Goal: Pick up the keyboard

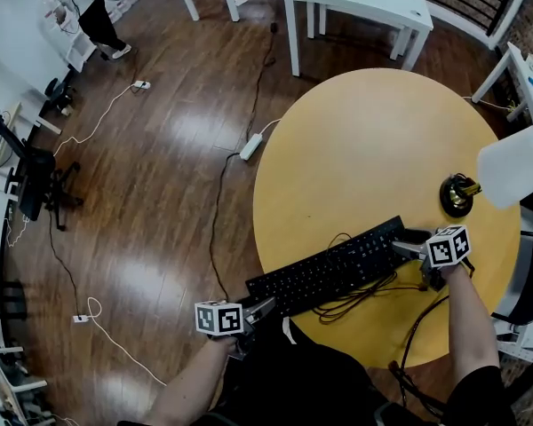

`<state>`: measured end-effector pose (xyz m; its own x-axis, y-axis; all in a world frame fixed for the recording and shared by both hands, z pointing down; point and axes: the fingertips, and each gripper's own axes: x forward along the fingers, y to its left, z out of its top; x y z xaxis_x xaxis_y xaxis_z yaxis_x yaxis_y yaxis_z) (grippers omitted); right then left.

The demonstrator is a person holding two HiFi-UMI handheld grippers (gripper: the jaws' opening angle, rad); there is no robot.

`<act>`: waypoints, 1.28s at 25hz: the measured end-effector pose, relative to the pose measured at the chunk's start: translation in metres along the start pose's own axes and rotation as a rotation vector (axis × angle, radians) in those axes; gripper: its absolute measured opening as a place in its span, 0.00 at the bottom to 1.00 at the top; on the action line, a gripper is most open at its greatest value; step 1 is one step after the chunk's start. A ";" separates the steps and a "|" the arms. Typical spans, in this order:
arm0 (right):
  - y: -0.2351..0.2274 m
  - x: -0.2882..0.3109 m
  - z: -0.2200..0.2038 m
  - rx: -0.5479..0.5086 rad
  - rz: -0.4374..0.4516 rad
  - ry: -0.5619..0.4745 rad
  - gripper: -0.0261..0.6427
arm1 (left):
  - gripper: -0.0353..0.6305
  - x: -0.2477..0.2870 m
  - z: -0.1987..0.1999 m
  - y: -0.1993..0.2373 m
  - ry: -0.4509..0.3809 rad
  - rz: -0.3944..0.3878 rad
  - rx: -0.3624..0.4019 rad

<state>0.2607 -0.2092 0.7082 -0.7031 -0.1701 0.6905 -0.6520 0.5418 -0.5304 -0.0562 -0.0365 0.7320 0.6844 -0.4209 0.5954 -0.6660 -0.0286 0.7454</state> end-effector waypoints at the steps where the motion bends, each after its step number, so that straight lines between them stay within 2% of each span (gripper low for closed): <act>1: 0.001 0.001 -0.001 0.003 0.011 0.002 0.45 | 0.39 0.001 0.000 0.001 0.003 0.005 0.001; 7: -0.001 -0.002 0.000 0.022 0.010 -0.019 0.42 | 0.37 0.000 0.000 -0.001 0.017 -0.009 0.001; 13: 0.004 0.003 0.002 0.014 0.016 -0.006 0.47 | 0.37 -0.003 0.000 0.001 0.006 0.006 0.009; 18: 0.002 0.002 -0.003 -0.010 0.017 0.026 0.45 | 0.36 -0.002 -0.001 0.002 0.026 -0.029 0.022; 21: -0.001 0.000 0.000 0.063 0.039 -0.013 0.41 | 0.35 0.001 -0.002 0.001 0.044 -0.072 -0.002; 24: 0.000 -0.001 0.002 0.129 0.092 -0.009 0.45 | 0.35 0.003 0.000 0.000 0.050 -0.081 -0.002; 29: -0.007 -0.005 0.000 0.167 0.126 0.013 0.34 | 0.35 0.004 0.002 0.001 0.060 -0.074 0.003; 32: -0.010 -0.004 -0.001 0.126 0.116 0.037 0.30 | 0.35 0.005 0.004 0.002 0.057 -0.070 0.019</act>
<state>0.2705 -0.2127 0.7112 -0.7664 -0.0808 0.6372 -0.5990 0.4480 -0.6637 -0.0549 -0.0419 0.7351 0.7449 -0.3651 0.5584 -0.6209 -0.0733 0.7804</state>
